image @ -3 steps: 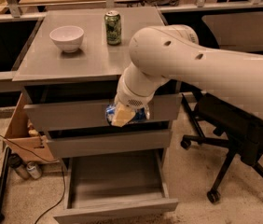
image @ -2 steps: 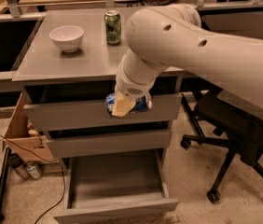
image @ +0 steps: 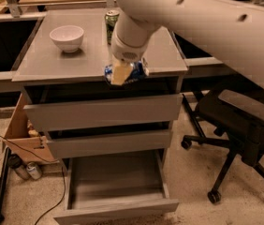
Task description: Pick pepsi can from bottom drawer and place on counter
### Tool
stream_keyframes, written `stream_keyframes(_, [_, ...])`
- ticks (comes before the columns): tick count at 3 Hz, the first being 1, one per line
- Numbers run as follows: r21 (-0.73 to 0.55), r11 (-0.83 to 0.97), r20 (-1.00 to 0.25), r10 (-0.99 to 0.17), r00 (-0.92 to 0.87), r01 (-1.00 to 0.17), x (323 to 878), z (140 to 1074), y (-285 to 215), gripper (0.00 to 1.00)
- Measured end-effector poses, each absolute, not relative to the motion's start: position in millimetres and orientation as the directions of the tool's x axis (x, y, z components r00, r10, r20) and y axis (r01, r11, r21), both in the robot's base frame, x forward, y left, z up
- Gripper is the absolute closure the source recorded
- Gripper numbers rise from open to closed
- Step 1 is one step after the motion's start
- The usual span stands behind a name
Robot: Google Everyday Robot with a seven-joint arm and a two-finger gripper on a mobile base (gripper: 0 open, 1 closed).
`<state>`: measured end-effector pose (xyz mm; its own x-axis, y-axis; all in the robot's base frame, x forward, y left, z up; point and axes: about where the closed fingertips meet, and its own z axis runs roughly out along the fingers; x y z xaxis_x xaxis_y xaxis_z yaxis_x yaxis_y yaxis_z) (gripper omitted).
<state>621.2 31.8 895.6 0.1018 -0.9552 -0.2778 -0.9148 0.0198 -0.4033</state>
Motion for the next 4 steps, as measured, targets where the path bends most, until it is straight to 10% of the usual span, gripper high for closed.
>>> stream_keyframes(4, [-0.5, -0.005, -0.376, -0.9, 0.222, -0.866, 775, 916, 92, 1.0])
